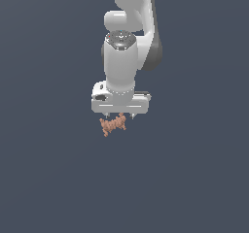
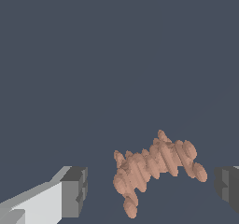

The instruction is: Pick up the object and move it to a goal position.

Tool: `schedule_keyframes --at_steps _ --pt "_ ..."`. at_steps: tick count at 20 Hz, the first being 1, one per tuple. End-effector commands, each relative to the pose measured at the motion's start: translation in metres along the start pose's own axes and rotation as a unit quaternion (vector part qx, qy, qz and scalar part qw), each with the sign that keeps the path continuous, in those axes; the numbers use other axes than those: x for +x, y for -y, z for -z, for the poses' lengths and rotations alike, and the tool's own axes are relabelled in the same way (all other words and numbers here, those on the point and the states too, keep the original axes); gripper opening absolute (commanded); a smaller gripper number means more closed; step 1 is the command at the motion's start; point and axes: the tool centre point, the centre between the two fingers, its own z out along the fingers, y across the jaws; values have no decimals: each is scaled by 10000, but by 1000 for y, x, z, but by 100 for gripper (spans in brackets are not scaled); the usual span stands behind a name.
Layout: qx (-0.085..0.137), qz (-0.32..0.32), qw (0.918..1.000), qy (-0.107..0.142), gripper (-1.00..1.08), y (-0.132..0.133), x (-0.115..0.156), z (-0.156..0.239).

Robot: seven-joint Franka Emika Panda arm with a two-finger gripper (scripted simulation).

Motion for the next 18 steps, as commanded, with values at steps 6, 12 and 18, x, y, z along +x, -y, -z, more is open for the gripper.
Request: schedule_keyframes --at_steps 6,12,18 --pt "29 61 10000 52 28 5 -3 2" --pt "7 89 9999 59 28 5 -5 1" --pt "-178 230 9996 50 28 4 -10 -4"
